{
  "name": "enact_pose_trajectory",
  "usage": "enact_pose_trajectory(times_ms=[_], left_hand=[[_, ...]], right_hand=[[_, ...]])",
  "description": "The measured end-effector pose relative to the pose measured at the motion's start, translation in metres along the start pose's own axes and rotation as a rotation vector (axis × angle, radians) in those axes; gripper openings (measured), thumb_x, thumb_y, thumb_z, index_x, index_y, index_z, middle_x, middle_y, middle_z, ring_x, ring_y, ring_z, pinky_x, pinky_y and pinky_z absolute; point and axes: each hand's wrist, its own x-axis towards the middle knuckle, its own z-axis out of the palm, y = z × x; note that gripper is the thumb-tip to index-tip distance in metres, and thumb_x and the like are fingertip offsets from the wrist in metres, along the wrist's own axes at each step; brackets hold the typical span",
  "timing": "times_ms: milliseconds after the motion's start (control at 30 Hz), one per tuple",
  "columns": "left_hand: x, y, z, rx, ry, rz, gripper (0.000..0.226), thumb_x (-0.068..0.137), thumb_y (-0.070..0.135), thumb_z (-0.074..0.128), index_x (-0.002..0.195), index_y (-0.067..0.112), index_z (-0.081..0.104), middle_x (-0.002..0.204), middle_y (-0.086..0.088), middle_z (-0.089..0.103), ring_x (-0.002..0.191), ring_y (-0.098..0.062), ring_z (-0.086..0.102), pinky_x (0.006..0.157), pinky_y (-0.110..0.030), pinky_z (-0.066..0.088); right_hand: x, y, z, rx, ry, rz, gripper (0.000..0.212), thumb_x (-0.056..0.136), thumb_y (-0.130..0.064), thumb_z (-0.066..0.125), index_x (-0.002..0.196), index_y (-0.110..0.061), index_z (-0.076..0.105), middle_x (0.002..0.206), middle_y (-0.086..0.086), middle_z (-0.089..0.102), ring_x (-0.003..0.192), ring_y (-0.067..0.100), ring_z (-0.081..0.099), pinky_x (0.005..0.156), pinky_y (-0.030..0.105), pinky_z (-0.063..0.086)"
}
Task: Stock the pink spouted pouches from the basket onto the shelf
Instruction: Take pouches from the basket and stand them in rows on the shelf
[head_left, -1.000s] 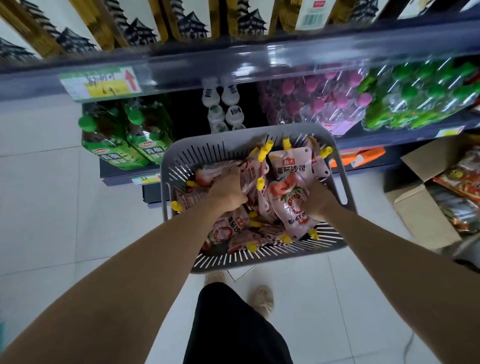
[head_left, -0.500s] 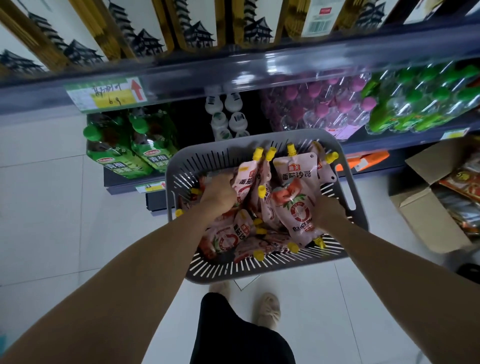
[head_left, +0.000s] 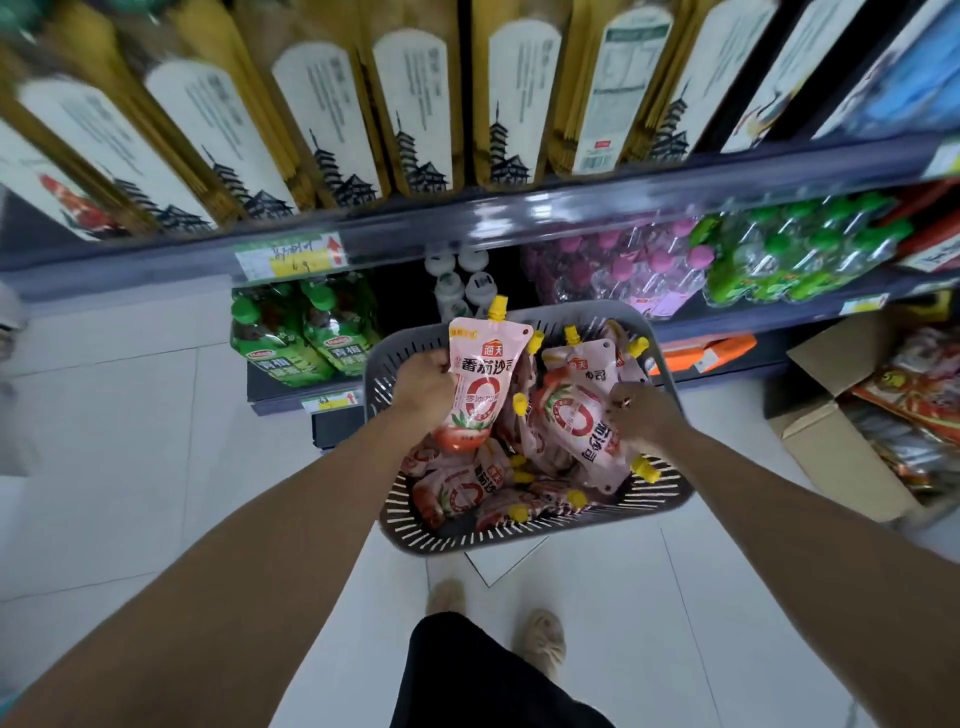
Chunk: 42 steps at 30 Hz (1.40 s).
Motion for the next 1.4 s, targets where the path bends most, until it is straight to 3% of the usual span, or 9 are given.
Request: enact_pose_trajectory(times_ms=[133, 333, 433, 600, 833, 1033, 1167, 1267, 1400], left_hand=[[-0.025, 0.023, -0.022, -0.042, 0.032, 0.021, 0.026, 0.092, 0.007, 0.047, 0.109, 0.005, 0.067, 0.107, -0.011, 0.069, 0.092, -0.023, 0.064, 0.063, -0.021, 0.052], [-0.073, 0.070, -0.062, -0.088, 0.064, 0.085, 0.017, 0.090, 0.007, 0.051, 0.099, 0.007, 0.066, 0.098, -0.007, 0.067, 0.089, -0.019, 0.061, 0.077, -0.030, 0.050], [-0.098, 0.095, -0.085, -0.069, 0.088, 0.148, 0.022, 0.090, 0.011, 0.051, 0.104, 0.004, 0.066, 0.108, -0.011, 0.069, 0.100, -0.025, 0.063, 0.089, -0.038, 0.052], [-0.142, 0.140, -0.126, -0.101, 0.178, 0.252, 0.029, 0.093, 0.007, 0.043, 0.114, 0.002, 0.063, 0.117, -0.014, 0.066, 0.106, -0.028, 0.061, 0.084, -0.032, 0.048], [-0.205, 0.195, -0.185, -0.209, 0.336, 0.399, 0.033, 0.096, 0.002, 0.037, 0.117, 0.008, 0.061, 0.107, -0.004, 0.064, 0.098, -0.019, 0.059, 0.066, -0.020, 0.045], [-0.235, 0.224, -0.240, -0.392, 0.491, 0.498, 0.032, 0.096, 0.000, 0.037, 0.113, 0.007, 0.063, 0.106, -0.006, 0.065, 0.097, -0.019, 0.060, 0.079, -0.027, 0.046], [-0.245, 0.238, -0.278, -0.443, 0.627, 0.552, 0.030, 0.097, 0.004, 0.038, 0.114, 0.006, 0.063, 0.100, 0.001, 0.061, 0.095, -0.014, 0.058, 0.069, -0.022, 0.049], [-0.233, 0.242, -0.314, -0.433, 0.682, 0.557, 0.027, 0.097, 0.008, 0.038, 0.108, 0.009, 0.063, 0.103, -0.004, 0.063, 0.099, -0.019, 0.059, 0.082, -0.032, 0.050], [-0.213, 0.246, -0.359, -0.398, 0.735, 0.563, 0.028, 0.098, 0.009, 0.037, 0.111, 0.007, 0.062, 0.103, -0.003, 0.063, 0.094, -0.018, 0.058, 0.068, -0.023, 0.048]], right_hand=[[-0.025, -0.024, -0.029, -0.031, 0.045, -0.017, 0.029, 0.090, -0.013, 0.052, 0.061, -0.014, 0.046, 0.087, 0.012, 0.063, 0.090, 0.025, 0.060, 0.053, 0.024, 0.035], [-0.077, -0.056, -0.091, 0.063, -0.064, -0.029, 0.031, 0.083, -0.011, 0.065, 0.110, 0.003, 0.063, 0.089, 0.010, 0.059, 0.074, 0.020, 0.053, 0.072, 0.031, 0.051], [-0.118, -0.085, -0.133, 0.048, -0.105, -0.082, 0.033, 0.085, -0.007, 0.059, 0.117, 0.003, 0.061, 0.082, 0.005, 0.057, 0.062, 0.011, 0.051, 0.060, 0.022, 0.048], [-0.182, -0.129, -0.193, -0.159, 0.149, -0.323, 0.031, 0.087, 0.006, 0.045, 0.101, -0.010, 0.068, 0.117, 0.014, 0.064, 0.099, 0.024, 0.060, 0.072, 0.026, 0.043], [-0.260, -0.185, -0.268, -0.397, 0.643, -0.614, 0.033, 0.081, 0.008, 0.046, 0.098, -0.012, 0.065, 0.103, 0.014, 0.065, 0.090, 0.033, 0.062, 0.070, 0.034, 0.049], [-0.314, -0.231, -0.318, -0.625, 1.021, -0.836, 0.027, 0.085, 0.003, 0.047, 0.103, -0.013, 0.060, 0.099, 0.012, 0.067, 0.088, 0.033, 0.057, 0.077, 0.033, 0.034], [-0.325, -0.269, -0.337, -0.586, 1.140, -0.907, 0.020, 0.088, -0.001, 0.048, 0.103, -0.011, 0.057, 0.096, 0.014, 0.069, 0.090, 0.032, 0.050, 0.073, 0.030, 0.023], [-0.318, -0.304, -0.346, -0.576, 1.142, -0.924, 0.018, 0.088, -0.002, 0.048, 0.102, -0.011, 0.056, 0.096, 0.014, 0.070, 0.108, 0.036, 0.047, 0.078, 0.034, 0.031], [-0.298, -0.351, -0.349, -0.596, 1.147, -0.938, 0.016, 0.089, -0.002, 0.049, 0.101, -0.011, 0.055, 0.089, 0.011, 0.070, 0.111, 0.034, 0.043, 0.082, 0.035, 0.041]])
